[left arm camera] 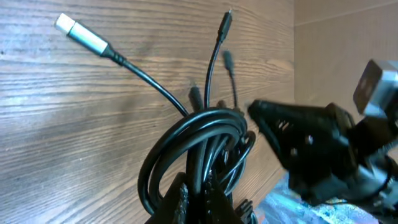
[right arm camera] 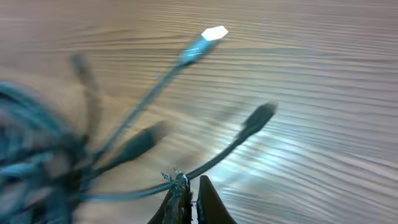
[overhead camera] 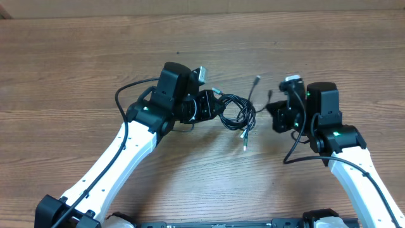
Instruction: Untangle cables
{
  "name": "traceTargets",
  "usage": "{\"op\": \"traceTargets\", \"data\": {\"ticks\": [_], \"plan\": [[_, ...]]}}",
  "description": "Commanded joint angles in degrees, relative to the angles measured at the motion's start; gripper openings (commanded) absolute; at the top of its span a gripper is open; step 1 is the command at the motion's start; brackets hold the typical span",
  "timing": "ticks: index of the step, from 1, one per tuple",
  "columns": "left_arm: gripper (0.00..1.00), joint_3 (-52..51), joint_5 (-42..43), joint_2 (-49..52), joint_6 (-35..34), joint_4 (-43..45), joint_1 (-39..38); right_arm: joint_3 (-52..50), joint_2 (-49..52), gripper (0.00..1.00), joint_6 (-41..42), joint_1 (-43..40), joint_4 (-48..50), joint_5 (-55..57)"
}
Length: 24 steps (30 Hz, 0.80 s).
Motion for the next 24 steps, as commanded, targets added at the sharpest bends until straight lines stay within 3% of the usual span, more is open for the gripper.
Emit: {"op": "traceTargets", "data": {"ticks": [1,6,12,13,15,17,21,24], "plan": [[0.04,0.96,1.97,-2.03,0.87,-0.33,-0.02,0.79,-0.11,0.04,0.79,-0.28,0.13,17.77],[0.04,0.96,1.99,-2.03,0.87,-0.35,-0.04,0.79,-0.11,0.04,0.76,-0.28,0.11,21.4],[0.04,0.96,1.92,-2.03,1.09,-0.5,-0.02,0.79,-0.09,0.05,0.13,-0.28,0.46,3.13],[0.04,0.96,1.95,-2.03,1.11,-0.57,-0.02,0.79,-0.09,0.08,0.13,-0.28,0.61,-0.57],[0.04,0.96,1.95,-2.03,1.11,-1.01,-0.02,0.79,-0.11,0.27,0.13,-0.28,1.01,-5.29],[0.04,0.96,1.92,-2.03,1.09,-1.44,0.02,0.79,-0.11,0.36,-1.03,-0.28,1.42,-9.75],[0.04,0.96,1.95,-2.03,1.09,-2.49,0.02,0.79,-0.11,0.49,-6.64,-0.28,1.49,-21.24],[0.04,0.96,1.97,-2.03,0.81,-2.47,0.02,0.79,-0.09,0.5,-8.72,-0.28,1.42,-24.68]]}}
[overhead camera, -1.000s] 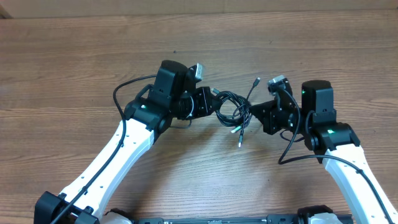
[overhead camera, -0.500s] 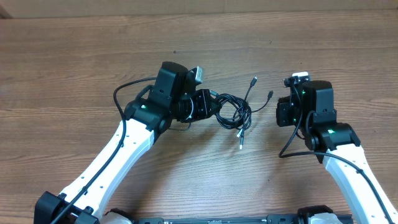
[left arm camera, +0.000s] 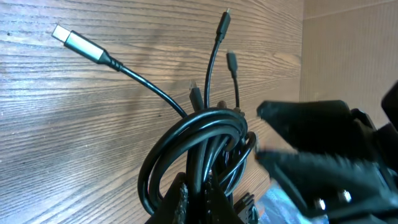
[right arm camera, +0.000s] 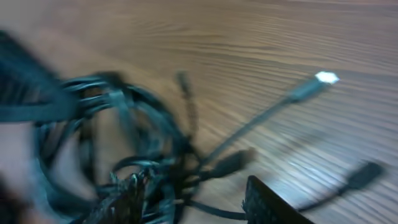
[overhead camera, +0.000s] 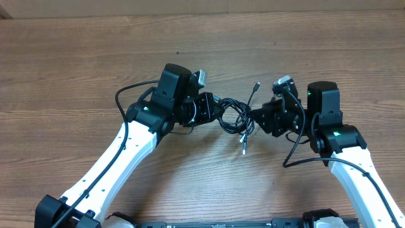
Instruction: Untangle cables
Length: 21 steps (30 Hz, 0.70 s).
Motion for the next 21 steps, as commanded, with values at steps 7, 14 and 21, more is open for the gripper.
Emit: {"op": "traceTargets", "data": {"ticks": [7,14,21], "plan": [[0.04,0.96,3.56,-2.03,-1.55,1.31,0.04,0.76,-0.09,0.55,-6.99,-0.04,-0.11,-10.23],[0.04,0.96,6.34,-2.03,-1.53,2.29,0.04,0.76,0.02,0.54,-9.27,-0.04,-0.52,-10.21],[0.04,0.96,10.38,-2.03,1.07,2.64,0.07,0.76,0.07,0.31,-10.34,-0.04,-0.79,-10.93]]}}
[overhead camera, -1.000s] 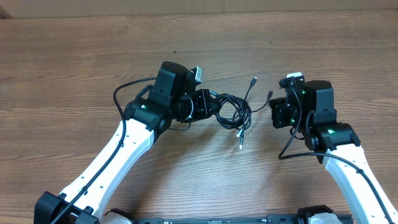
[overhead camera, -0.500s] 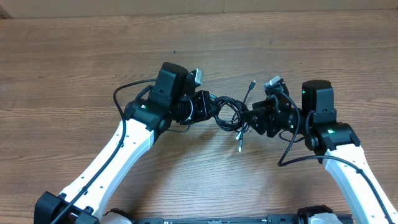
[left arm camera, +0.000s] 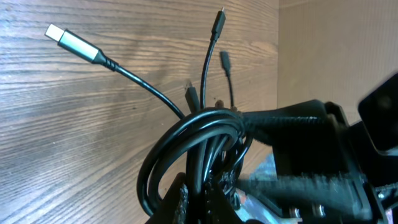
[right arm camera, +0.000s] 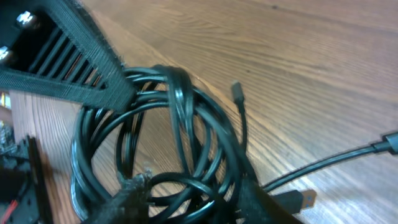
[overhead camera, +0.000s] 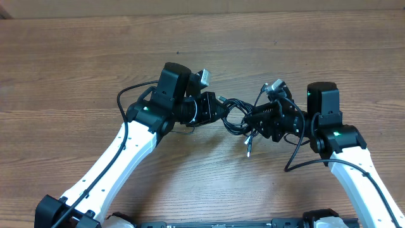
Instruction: Untangle cables
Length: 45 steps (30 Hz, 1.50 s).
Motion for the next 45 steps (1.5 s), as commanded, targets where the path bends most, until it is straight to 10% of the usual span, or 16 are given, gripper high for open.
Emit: {"op": "traceTargets", "data": {"ticks": [1,3,13,31,37,45], "plan": [[0.04,0.96,4.55,-2.03,2.08,0.63,0.04,0.76,0.07,0.23,-1.55,-0.02,-0.04,-1.88],[0.04,0.96,4.46,-2.03,2.08,0.68,0.04,0.76,0.07,0.04,-1.55,-0.02,-0.2,-3.1],[0.04,0.96,0.66,-2.03,0.52,0.66,0.04,0.76,0.07,0.04,-1.75,-0.02,-1.38,-2.82],[0.04,0.96,-4.5,-2.03,0.57,-2.8,0.02,0.76,0.09,0.04,5.11,-0.02,-2.78,31.67],[0.04,0.96,-4.81,-2.03,0.72,-2.84,0.04,0.76,0.07,0.04,4.28,-0.02,-2.71,21.31],[0.04,0.96,5.92,-2.03,3.41,-2.78,5.7,0.76,0.07,0.29,-1.77,-0.02,-2.58,2.25]]}}
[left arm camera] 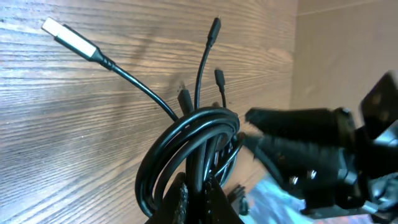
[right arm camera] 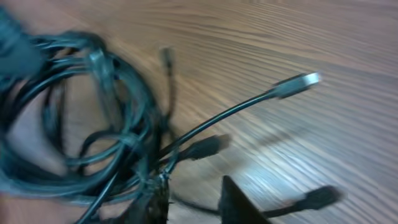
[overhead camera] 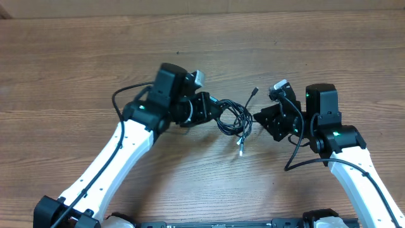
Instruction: Untangle cables
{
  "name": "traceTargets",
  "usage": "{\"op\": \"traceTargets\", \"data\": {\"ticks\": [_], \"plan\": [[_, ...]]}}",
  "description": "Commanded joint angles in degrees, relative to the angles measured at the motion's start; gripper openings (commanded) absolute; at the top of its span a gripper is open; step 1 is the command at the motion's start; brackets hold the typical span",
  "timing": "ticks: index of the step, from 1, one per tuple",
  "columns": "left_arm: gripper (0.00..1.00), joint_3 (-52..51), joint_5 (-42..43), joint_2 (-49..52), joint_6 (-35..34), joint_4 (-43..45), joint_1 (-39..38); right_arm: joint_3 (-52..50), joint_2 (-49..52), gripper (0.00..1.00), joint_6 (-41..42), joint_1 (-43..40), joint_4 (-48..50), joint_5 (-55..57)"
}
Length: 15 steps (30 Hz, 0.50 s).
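Observation:
A tangled coil of black cables [overhead camera: 233,118] lies mid-table, several loose ends sticking out, one with a silver plug [overhead camera: 241,150]. My left gripper [overhead camera: 207,109] is shut on the coil's left side; the left wrist view has the coil [left arm camera: 186,143] rising from my gripper [left arm camera: 198,198] and the silver plug [left arm camera: 62,30] far left. My right gripper [overhead camera: 258,120] stands open just right of the coil. In the right wrist view my gripper [right arm camera: 196,200] has a thin cable end crossing its gap, the coil [right arm camera: 81,118] to the left.
The wooden table [overhead camera: 76,57] runs wide on all sides of the arms. A cardboard wall [overhead camera: 202,5] borders its far edge. The right arm's own black lead [overhead camera: 292,149] hangs beside it.
My right gripper has drawn back to the right, from around the coil's strands to just beside it, still open. The left gripper keeps its hold and the coil sits slightly further left.
My left gripper held the coil throughout. The right gripper was first shut, away to the right near the loose ends. Then it was open closer to the coil, then straddling the coil's strands. Now it stands open just off the coil's right edge.

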Motion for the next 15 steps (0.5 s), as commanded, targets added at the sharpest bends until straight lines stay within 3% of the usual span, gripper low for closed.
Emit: {"op": "traceTargets", "data": {"ticks": [1,4,10,15], "plan": [[0.04,0.96,9.01,-1.92,3.13,0.55,3.98,0.76,0.0,0.33,-2.21,-0.26,0.28,-10.29],[0.04,0.96,11.65,-1.92,4.55,0.55,5.07,0.76,0.0,0.43,-2.27,-0.26,0.55,-14.32],[0.04,0.96,11.89,-1.92,4.74,0.52,4.74,0.76,0.0,0.49,-5.38,-0.26,1.64,-23.54],[0.04,0.96,14.03,-1.92,5.03,0.55,4.48,0.76,0.02,0.54,-5.38,-0.26,2.64,-23.41]]}}
